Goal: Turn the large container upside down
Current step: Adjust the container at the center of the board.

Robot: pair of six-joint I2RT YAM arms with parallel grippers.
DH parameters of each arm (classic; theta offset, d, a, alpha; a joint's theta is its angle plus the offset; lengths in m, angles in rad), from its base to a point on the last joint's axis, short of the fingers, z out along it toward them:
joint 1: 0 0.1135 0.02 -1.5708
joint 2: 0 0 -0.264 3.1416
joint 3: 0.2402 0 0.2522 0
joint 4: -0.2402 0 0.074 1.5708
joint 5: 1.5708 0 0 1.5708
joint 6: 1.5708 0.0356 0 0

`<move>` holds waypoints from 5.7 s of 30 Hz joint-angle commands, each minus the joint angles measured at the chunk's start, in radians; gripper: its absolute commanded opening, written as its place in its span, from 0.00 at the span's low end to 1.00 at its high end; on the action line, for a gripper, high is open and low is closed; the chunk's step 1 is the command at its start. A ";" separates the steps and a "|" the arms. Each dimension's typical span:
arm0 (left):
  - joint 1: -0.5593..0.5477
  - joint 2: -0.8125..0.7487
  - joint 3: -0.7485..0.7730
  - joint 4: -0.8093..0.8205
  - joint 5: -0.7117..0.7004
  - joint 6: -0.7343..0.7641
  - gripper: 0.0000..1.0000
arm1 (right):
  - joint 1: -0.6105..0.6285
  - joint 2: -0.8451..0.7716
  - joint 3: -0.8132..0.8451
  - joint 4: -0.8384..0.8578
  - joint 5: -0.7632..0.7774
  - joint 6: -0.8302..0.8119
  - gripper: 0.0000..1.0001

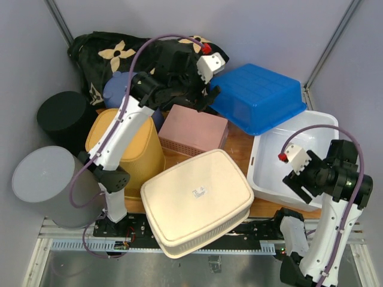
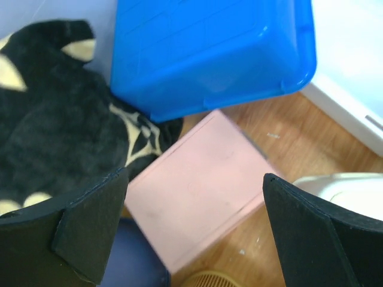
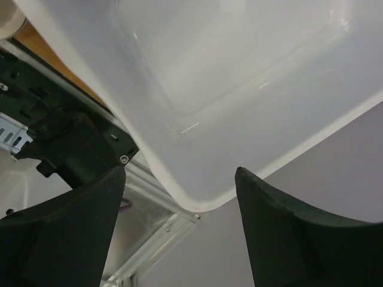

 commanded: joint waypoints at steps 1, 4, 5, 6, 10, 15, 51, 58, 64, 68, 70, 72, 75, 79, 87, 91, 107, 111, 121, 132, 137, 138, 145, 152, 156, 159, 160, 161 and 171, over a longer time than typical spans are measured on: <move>-0.079 0.179 0.094 -0.006 0.025 0.008 0.99 | 0.006 -0.081 -0.122 -0.067 0.118 -0.042 0.76; -0.104 0.276 0.117 -0.003 0.061 -0.011 0.99 | 0.011 -0.124 -0.157 -0.068 0.057 -0.026 0.78; -0.112 0.298 0.123 -0.001 0.072 -0.017 0.99 | 0.021 -0.119 -0.162 -0.069 0.025 -0.003 0.78; -0.120 0.316 0.126 0.003 0.080 -0.024 0.99 | 0.038 -0.107 -0.170 -0.069 -0.007 0.024 0.78; -0.139 0.354 0.117 0.047 0.108 -0.046 0.99 | 0.270 -0.051 -0.214 -0.068 -0.081 0.150 0.77; -0.199 0.373 0.087 0.049 0.090 -0.020 0.99 | 0.328 0.035 -0.252 -0.069 -0.236 0.180 0.77; -0.345 0.689 -0.044 0.448 -0.330 0.014 0.99 | 0.375 -0.030 -0.437 0.044 -0.083 0.115 0.00; -0.353 0.809 0.100 0.443 -0.423 0.013 0.99 | 0.379 0.018 -0.402 -0.064 0.077 0.174 0.00; -0.357 0.831 0.113 0.456 -0.518 0.013 0.99 | 0.378 0.035 -0.400 -0.063 0.234 0.255 0.00; -0.351 0.845 0.104 0.471 -0.585 0.011 0.99 | 0.373 -0.001 -0.414 -0.066 0.341 0.313 0.00; -0.345 0.843 0.104 0.472 -0.596 0.007 0.99 | 0.366 -0.009 -0.448 -0.066 0.396 0.315 0.00; -0.338 0.834 0.103 0.472 -0.602 -0.001 0.99 | 0.350 -0.009 -0.508 -0.066 0.479 0.316 0.14; -0.322 0.806 0.087 0.472 -0.601 -0.017 0.99 | 0.318 -0.022 -0.577 -0.066 0.580 0.300 0.40; -0.308 0.780 0.057 0.470 -0.595 -0.027 0.99 | 0.303 -0.048 -0.604 -0.066 0.572 0.276 0.36; -0.309 0.803 0.073 0.453 -0.581 -0.052 0.99 | 0.267 -0.132 -0.633 -0.067 0.641 0.212 0.51; -0.310 0.795 0.087 0.448 -0.548 -0.084 0.99 | 0.217 -0.166 -0.586 -0.067 0.680 0.086 0.61; -0.308 0.661 0.014 0.386 -0.496 -0.142 0.99 | 0.105 -0.006 0.023 -0.066 0.379 -0.150 0.67; -0.307 0.610 -0.025 0.364 -0.497 -0.140 0.99 | 0.105 0.144 0.240 0.039 0.110 0.064 0.64; -0.308 0.518 -0.084 0.320 -0.498 -0.155 0.99 | 0.167 0.401 -0.008 0.689 0.110 0.474 0.63; -0.219 0.147 -0.371 0.297 -0.462 -0.141 0.99 | 0.258 0.696 0.139 0.877 0.171 0.600 0.62; -0.149 -0.005 -0.484 0.294 -0.438 -0.125 0.99 | 0.337 0.859 0.243 0.924 0.269 0.609 0.62; -0.141 -0.036 -0.508 0.295 -0.432 -0.119 0.99 | 0.344 0.901 0.276 0.932 0.285 0.617 0.62; -0.096 -0.274 -0.654 0.255 -0.412 -0.074 0.99 | 0.348 1.215 0.601 0.929 0.420 0.648 0.62; 0.056 -0.466 -0.794 0.246 -0.319 -0.053 0.99 | 0.359 1.335 0.703 0.981 0.530 0.614 0.62; 0.103 -0.523 -0.830 0.244 -0.298 -0.054 0.99 | 0.341 1.367 0.717 0.976 0.551 0.619 0.63; 0.152 -0.533 -0.830 0.245 -0.278 -0.060 0.99 | 0.319 1.393 0.748 0.981 0.559 0.616 0.63; 0.163 -0.536 -0.830 0.245 -0.266 -0.063 0.99 | 0.313 1.399 0.750 0.986 0.568 0.613 0.63; 0.171 -0.539 -0.830 0.245 -0.255 -0.067 0.99 | 0.305 1.401 0.749 0.986 0.575 0.617 0.63; 0.202 -0.564 -0.864 0.244 -0.243 -0.058 0.99 | 0.225 1.139 0.463 1.054 0.417 0.650 0.63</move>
